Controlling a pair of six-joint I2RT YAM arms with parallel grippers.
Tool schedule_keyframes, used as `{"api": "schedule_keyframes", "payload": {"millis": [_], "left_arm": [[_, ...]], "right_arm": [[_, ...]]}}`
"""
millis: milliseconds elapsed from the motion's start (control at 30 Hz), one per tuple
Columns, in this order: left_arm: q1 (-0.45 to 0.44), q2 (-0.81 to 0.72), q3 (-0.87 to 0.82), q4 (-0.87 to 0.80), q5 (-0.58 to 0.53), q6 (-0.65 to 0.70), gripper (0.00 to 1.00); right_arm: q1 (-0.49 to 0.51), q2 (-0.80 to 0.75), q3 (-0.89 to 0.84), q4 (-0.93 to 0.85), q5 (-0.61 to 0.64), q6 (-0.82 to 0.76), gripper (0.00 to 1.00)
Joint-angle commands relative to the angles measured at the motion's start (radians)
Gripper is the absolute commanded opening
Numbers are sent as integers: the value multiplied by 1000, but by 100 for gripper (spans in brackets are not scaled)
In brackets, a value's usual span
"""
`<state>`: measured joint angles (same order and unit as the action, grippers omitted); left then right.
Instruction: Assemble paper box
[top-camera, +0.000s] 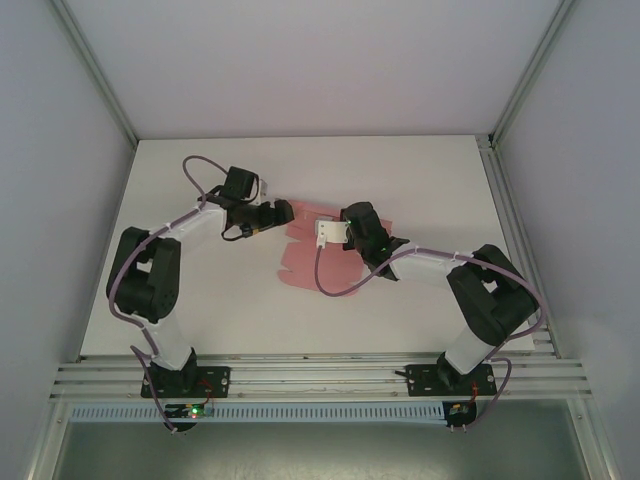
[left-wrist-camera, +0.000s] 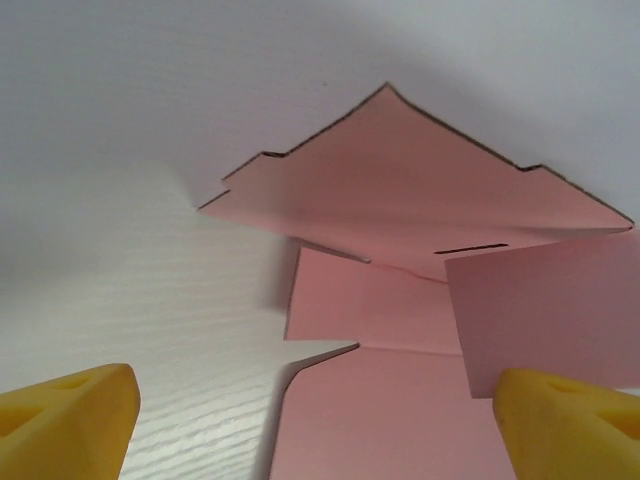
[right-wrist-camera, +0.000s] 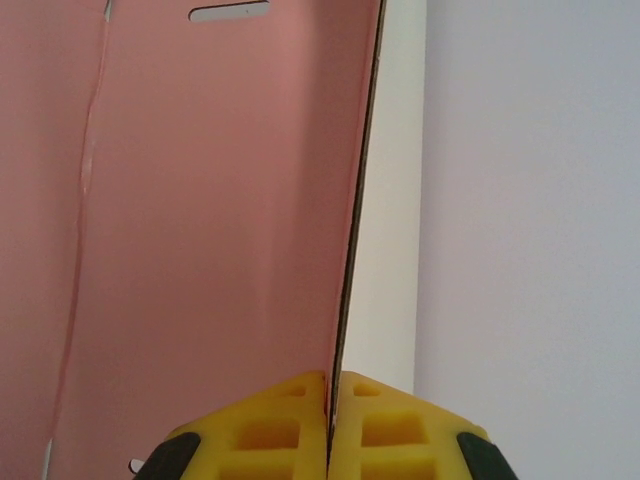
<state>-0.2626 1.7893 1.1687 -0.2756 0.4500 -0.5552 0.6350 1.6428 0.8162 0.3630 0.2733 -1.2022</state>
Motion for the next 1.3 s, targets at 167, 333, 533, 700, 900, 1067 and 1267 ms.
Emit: {"api": "schedule_keyframes", "payload": {"millis": [167,333,533,700,900,1067,1267], "left_arm": [[-95,47,24,113,46,7,92],[-121,18,-31,111,-18,8,93],[-91,-104,-104,-1,-215,8,91],[-34,-193,-161,-58,-358,-7,95],[-20,-17,-63,-125,-317,-19,81],[-23,50,-37,-49,-232,-32,40],[-26,94,-61,124,-91,-66,27]], "right_arm": [[33,26,-13,-76,-58,19,0],[31,15,-21,-74,-61,34,0],[13,-2,-39,-74,-25,25,0],[3,-18,-45,-81,-29,31,0],[-1,-10,-45,-81,-28,37,0],[0,-5,-40,-92,-33,47,0],[-1,8,-35,-102,-26,51,0]]}}
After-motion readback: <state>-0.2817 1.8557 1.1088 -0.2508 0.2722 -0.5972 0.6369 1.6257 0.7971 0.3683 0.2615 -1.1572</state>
